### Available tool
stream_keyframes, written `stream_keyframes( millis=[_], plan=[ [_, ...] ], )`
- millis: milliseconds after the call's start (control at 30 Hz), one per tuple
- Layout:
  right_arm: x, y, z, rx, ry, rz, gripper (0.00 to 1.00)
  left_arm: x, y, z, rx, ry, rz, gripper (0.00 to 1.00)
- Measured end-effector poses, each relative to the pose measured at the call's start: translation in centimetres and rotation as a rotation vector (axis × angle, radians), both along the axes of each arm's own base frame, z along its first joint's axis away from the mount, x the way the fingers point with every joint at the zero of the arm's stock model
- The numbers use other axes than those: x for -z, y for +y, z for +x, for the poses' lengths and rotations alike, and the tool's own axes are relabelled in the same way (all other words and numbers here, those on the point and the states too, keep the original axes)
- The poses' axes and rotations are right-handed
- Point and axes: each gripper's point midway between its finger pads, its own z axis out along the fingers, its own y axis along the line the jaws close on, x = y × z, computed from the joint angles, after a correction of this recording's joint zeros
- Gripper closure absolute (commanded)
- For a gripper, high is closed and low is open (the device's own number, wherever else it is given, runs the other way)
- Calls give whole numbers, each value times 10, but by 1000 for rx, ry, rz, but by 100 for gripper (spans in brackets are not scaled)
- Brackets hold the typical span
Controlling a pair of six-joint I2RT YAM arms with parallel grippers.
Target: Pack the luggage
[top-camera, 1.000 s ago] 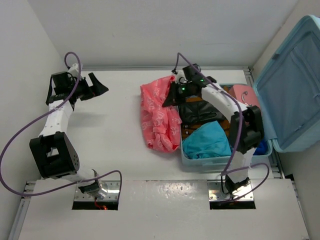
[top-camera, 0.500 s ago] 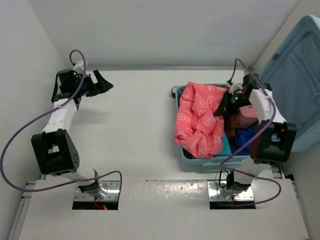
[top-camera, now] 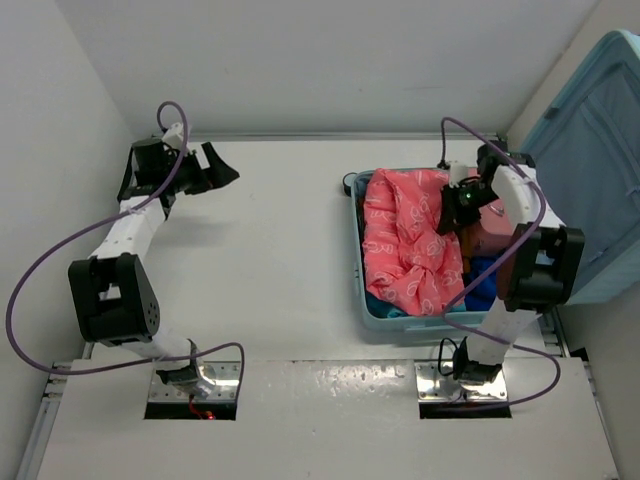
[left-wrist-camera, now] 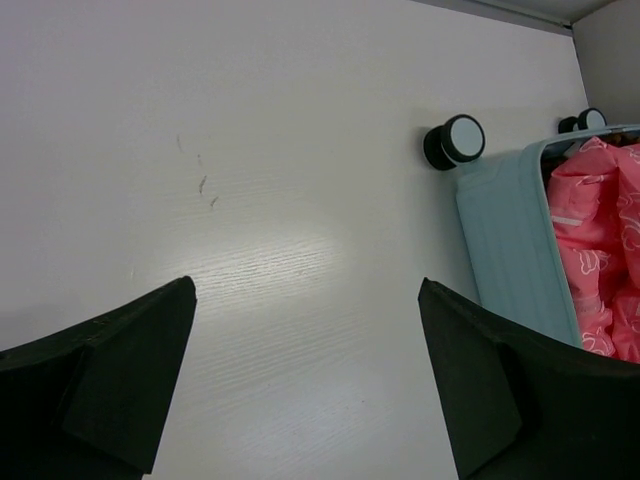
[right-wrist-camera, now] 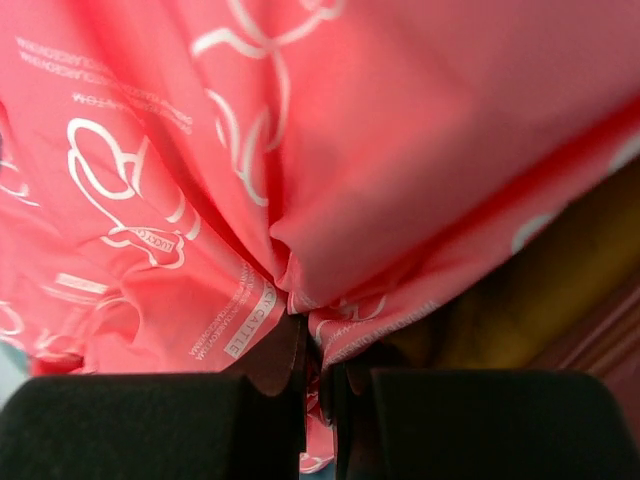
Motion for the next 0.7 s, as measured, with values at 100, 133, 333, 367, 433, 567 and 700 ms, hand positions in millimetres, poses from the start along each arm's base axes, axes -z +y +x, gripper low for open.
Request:
stream_keyframes(
  millis=[100,133,333,367,433,567,700],
  plan=[
    [3,2,6,-91,-28,-76,99,5,-8,1,12,8,10,1],
    [4,1,8,-118,-36,-100,96,6,-11,1,17,8,17,1],
    [6,-5,11,-216,-77,-187,52,8,-47,2,75,-24,112,1],
    [5,-6,13,-213,-89,-196,48,4,-61,3,103,-40,127,1],
    [-2,-10,17,-194,-117,-209,44,-10,-89,7,154,-86,157,1],
    [-43,-16,40,-110,-222,-196,41,-46,-146,20,244,-209,180,1],
    [-121,-22,74,-16,-443,-185,32,-47,-174,24,276,-233,200,1]
  ],
)
